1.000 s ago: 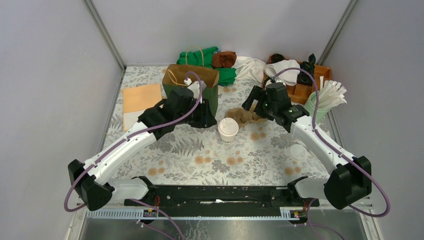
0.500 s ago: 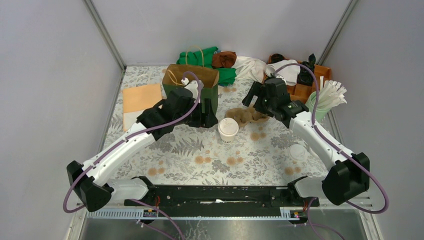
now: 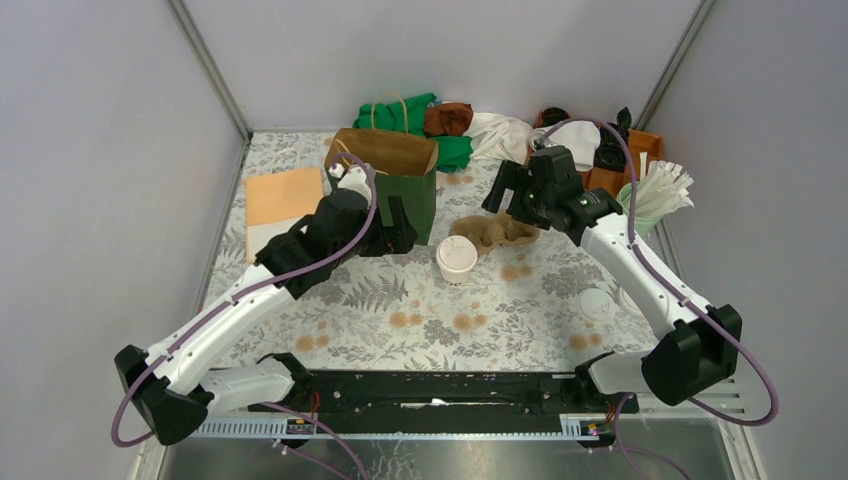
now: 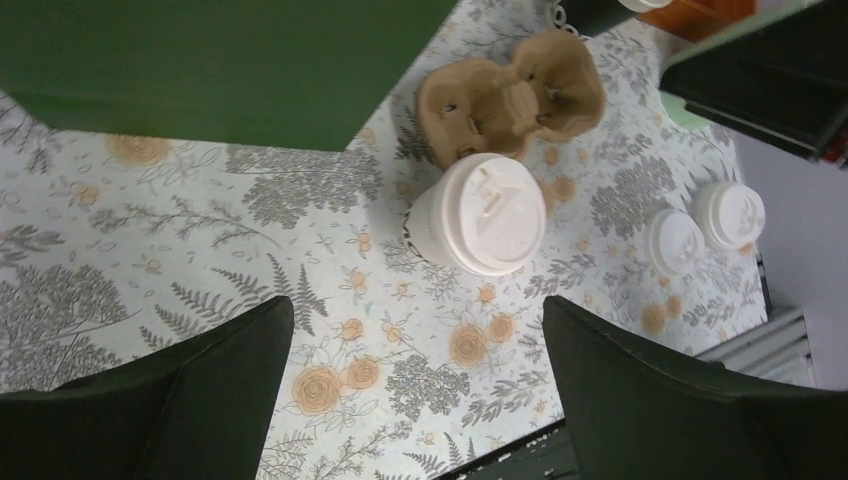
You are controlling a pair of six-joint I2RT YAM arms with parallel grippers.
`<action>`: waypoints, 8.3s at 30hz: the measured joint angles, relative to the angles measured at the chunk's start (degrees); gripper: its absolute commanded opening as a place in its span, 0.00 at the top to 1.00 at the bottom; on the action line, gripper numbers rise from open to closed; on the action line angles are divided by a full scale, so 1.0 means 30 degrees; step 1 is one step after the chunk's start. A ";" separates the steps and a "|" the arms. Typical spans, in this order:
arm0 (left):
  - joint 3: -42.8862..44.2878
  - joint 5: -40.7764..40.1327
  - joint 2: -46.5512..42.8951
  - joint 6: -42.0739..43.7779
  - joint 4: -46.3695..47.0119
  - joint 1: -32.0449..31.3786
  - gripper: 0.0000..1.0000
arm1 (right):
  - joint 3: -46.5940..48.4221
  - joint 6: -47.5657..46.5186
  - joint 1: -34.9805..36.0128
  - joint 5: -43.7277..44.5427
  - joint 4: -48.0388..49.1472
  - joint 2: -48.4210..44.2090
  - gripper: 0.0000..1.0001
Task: Pack the takeout coffee
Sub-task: Adjust the cup lid on the coffee cup.
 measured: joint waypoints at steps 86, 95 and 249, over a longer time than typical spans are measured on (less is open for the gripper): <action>-0.7978 1.0185 0.6215 -0.5552 1.4192 0.3548 0.73 | 0.4954 -0.5377 0.6506 0.1173 -0.5217 0.8087 0.03; -0.7854 1.0244 0.6426 -0.5260 1.4112 0.3599 0.73 | 0.4838 -0.5355 0.6543 0.1268 -0.4947 0.8087 0.00; -0.1574 1.3770 0.9646 -0.1122 1.0207 0.3534 0.35 | -0.1464 -0.4014 0.2302 -0.0889 -0.1865 0.0328 0.48</action>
